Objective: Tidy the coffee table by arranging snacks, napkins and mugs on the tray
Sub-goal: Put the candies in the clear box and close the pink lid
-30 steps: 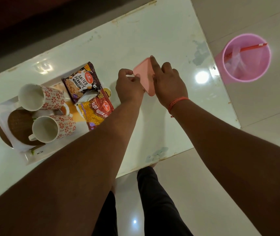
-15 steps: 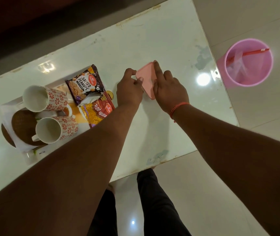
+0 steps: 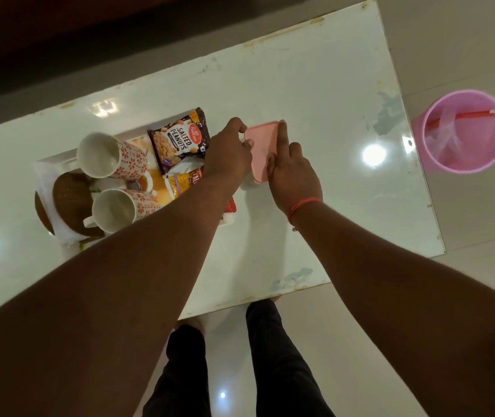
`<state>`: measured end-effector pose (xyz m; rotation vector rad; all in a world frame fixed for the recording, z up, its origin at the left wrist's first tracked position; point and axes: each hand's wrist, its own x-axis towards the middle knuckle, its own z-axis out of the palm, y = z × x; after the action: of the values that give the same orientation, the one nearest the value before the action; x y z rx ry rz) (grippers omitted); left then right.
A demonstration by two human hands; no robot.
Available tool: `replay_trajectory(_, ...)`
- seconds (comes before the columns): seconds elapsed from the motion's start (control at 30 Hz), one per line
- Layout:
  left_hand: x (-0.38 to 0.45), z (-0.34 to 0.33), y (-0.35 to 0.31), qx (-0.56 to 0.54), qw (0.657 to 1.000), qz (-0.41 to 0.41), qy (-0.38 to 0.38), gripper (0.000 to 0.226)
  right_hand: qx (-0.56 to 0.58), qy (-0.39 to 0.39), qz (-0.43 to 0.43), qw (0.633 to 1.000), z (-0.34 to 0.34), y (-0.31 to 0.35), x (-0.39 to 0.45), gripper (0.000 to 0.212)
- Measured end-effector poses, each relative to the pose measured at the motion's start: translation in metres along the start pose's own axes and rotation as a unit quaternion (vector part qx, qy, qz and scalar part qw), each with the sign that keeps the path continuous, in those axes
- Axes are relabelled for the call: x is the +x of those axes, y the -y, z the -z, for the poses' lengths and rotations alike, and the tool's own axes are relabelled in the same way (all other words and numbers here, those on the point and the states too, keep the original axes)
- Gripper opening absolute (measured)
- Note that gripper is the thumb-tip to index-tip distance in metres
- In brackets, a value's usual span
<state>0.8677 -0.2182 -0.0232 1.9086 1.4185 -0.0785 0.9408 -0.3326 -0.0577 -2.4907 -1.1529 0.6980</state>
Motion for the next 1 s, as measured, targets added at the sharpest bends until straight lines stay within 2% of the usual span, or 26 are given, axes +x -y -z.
replay_trajectory(0.27,-0.001,0.003,0.000,0.036,0.999,-0.030,0.002,0.023,-0.010,0.011,0.011,1.000,0.001,-0.002,0.002,0.060)
replay_trajectory(0.6,-0.001,0.011,-0.001,0.193,0.977,-0.092,-0.005,0.028,-0.054,0.037,0.002,0.998,0.015,0.002,0.001,0.061)
replay_trajectory(0.73,-0.002,0.016,0.001,0.245,0.960,-0.134,-0.011,0.039,-0.076,0.032,0.001,0.997,0.014,0.005,0.000,0.061)
replay_trajectory(1.0,-0.016,0.070,0.024,0.253,0.923,-0.261,-0.126,0.039,-0.158,0.029,0.004,0.987,0.025,0.016,0.004,0.064)
